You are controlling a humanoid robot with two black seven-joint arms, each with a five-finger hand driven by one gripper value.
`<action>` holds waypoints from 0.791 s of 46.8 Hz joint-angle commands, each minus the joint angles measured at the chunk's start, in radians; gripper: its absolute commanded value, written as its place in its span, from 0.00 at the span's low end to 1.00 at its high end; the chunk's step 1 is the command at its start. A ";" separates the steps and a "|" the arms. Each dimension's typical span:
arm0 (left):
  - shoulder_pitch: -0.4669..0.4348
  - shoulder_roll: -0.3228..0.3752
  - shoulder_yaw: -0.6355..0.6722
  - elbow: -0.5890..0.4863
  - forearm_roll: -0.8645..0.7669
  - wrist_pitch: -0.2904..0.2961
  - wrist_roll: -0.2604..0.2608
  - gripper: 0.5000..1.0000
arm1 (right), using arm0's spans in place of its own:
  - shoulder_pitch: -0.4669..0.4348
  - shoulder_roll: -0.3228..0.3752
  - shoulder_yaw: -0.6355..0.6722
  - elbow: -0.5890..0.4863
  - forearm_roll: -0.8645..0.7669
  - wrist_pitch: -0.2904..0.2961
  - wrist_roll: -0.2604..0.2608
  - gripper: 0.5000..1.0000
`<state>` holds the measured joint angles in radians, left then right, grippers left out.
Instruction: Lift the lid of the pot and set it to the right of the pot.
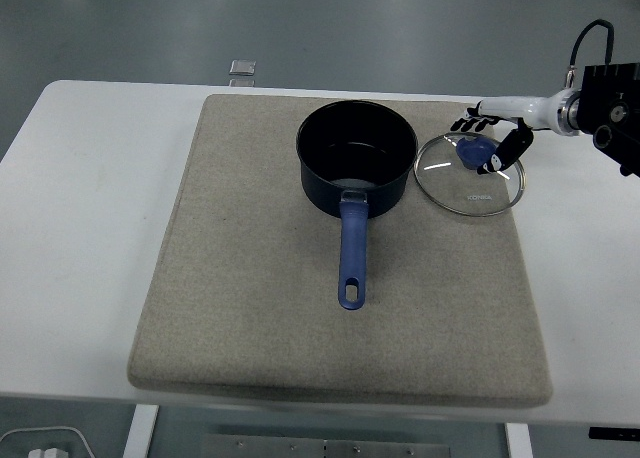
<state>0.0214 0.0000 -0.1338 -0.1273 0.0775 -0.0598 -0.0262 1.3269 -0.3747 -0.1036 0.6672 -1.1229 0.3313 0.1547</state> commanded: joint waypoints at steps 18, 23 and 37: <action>0.000 0.000 0.000 0.000 0.001 0.000 0.000 1.00 | 0.023 -0.007 0.202 -0.001 0.100 0.153 0.006 0.82; 0.000 0.000 0.000 0.000 -0.001 0.000 0.000 1.00 | 0.020 -0.003 0.217 -0.003 0.192 0.144 0.006 0.82; 0.000 0.000 0.000 0.000 -0.001 0.000 0.000 1.00 | -0.017 0.046 0.358 -0.058 0.414 0.101 0.003 0.82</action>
<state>0.0218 0.0000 -0.1338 -0.1273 0.0775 -0.0598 -0.0262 1.3189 -0.3339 0.2206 0.6162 -0.7435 0.4457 0.1580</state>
